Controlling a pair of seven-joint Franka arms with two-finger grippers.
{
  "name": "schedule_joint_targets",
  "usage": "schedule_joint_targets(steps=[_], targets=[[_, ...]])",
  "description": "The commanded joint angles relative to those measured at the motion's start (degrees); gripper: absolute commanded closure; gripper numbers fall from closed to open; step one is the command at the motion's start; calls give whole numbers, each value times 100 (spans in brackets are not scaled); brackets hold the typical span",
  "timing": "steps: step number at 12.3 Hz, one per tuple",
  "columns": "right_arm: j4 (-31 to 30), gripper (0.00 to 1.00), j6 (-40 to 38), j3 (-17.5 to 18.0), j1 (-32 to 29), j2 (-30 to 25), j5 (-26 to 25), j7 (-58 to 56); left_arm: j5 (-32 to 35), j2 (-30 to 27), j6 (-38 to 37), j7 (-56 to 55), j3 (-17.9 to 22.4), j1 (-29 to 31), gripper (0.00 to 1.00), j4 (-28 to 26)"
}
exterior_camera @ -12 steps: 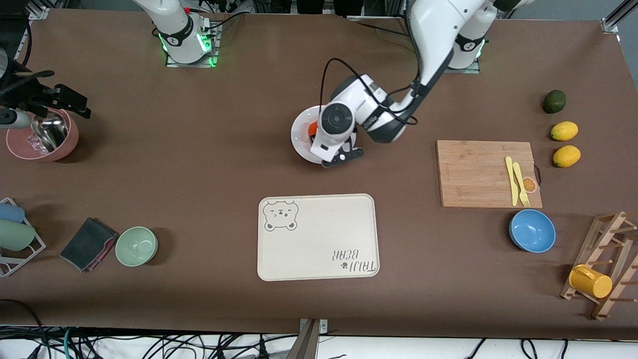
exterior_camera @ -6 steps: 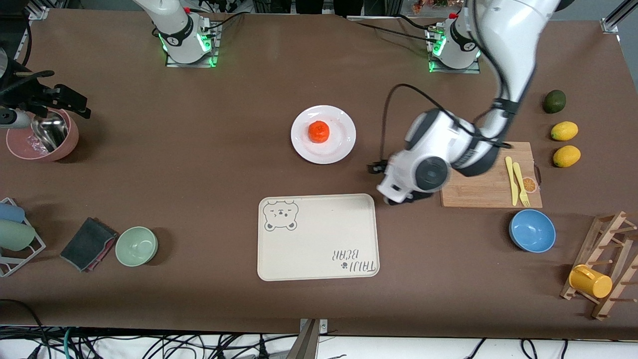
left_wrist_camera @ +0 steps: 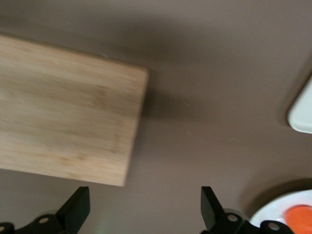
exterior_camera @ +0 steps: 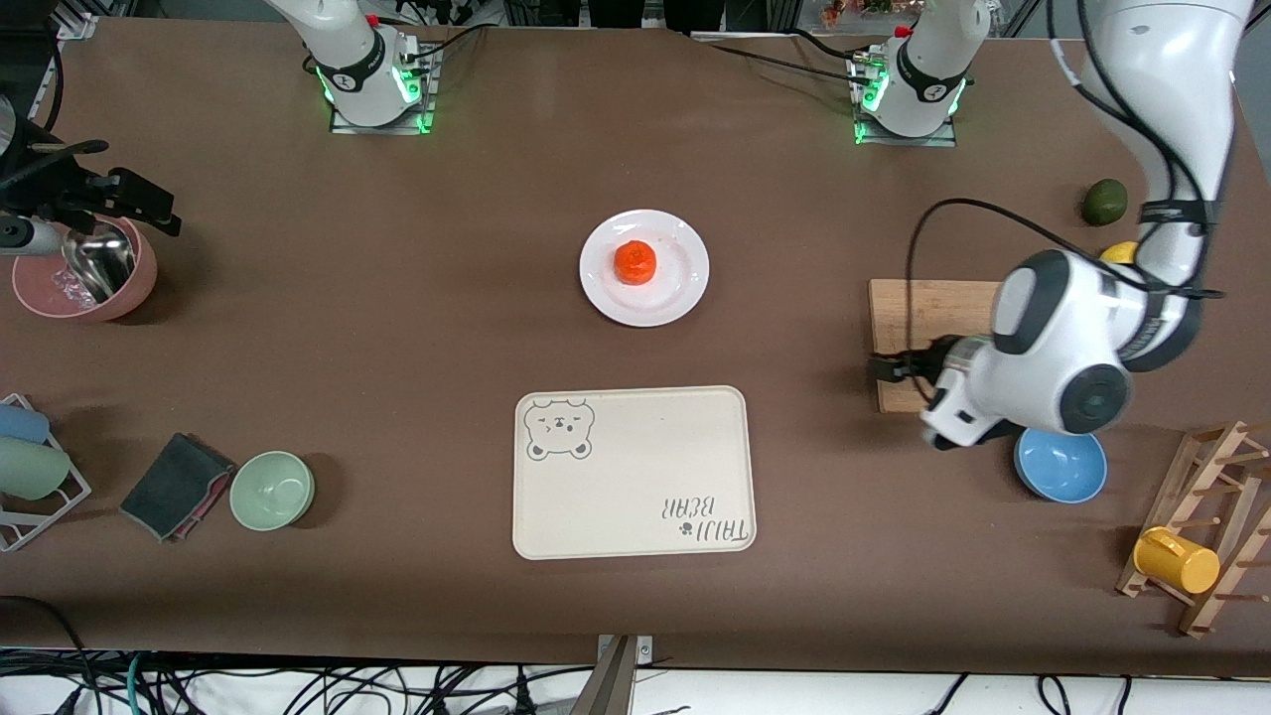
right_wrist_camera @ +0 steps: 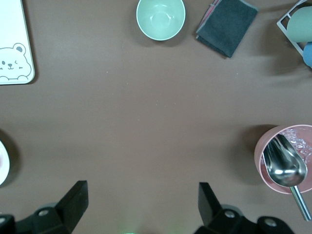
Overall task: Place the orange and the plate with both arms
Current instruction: 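Open the left gripper and withdraw it back to rest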
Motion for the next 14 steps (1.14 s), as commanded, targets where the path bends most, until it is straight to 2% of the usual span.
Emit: schedule_joint_targets(steps=[1,3,6,11,14], targets=[[-46,0,-1,14,-5,-78,26,17,369,-237,-167,736,-44,482,0,-33],[-46,0,8,14,-5,-78,26,17,485,-351,-168,1177,-44,791,0,-24],[-46,0,16,32,-5,-78,26,17,660,-413,-264,1258,-44,985,0,248],[-46,0,16,32,-5,-78,26,17,564,-1896,-212,1266,202,818,0,-313],[-46,0,16,32,-5,-78,26,17,538,-2775,183,1266,202,634,0,-928]])
